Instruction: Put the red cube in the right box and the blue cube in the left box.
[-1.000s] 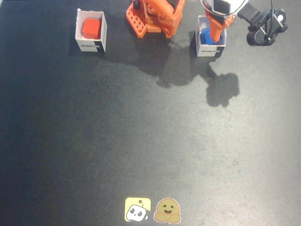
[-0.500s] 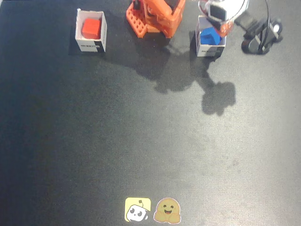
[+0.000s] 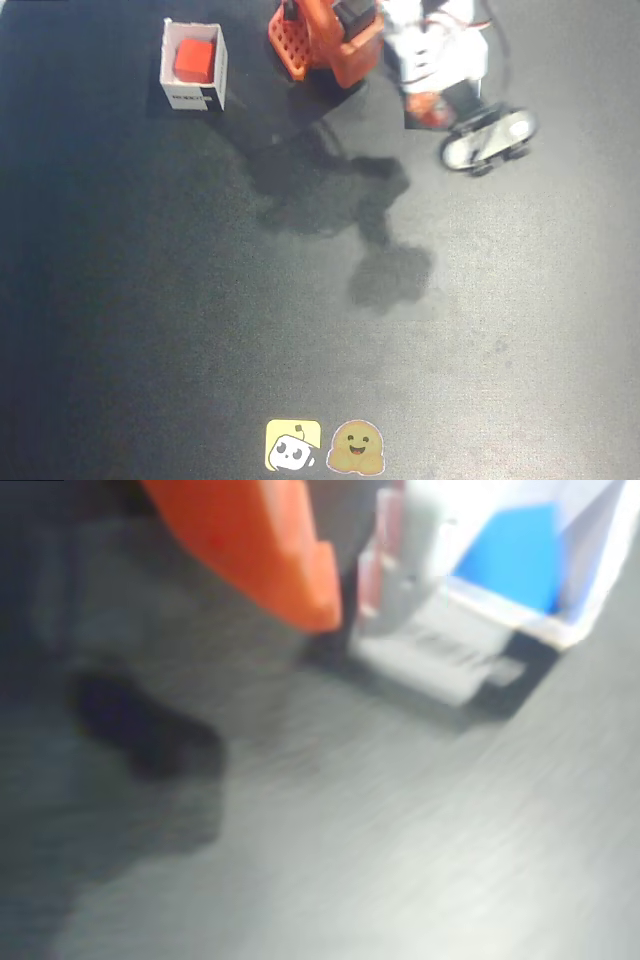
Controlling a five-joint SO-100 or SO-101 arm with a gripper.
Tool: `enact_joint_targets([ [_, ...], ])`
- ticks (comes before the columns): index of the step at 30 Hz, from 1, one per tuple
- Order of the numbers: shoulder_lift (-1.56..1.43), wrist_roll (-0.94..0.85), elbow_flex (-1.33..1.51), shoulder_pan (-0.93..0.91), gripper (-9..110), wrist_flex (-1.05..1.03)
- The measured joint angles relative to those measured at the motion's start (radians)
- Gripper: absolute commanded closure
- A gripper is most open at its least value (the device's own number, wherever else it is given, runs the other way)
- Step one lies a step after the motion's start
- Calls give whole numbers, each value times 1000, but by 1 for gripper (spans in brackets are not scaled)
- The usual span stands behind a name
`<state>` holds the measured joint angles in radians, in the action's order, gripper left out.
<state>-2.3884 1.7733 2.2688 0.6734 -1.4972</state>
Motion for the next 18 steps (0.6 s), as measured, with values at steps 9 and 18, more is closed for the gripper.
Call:
enact_joint_targets([
  [9,-126,-138,0,-336,101,-34],
  [18,-353,-204,86,-563,101,-2],
])
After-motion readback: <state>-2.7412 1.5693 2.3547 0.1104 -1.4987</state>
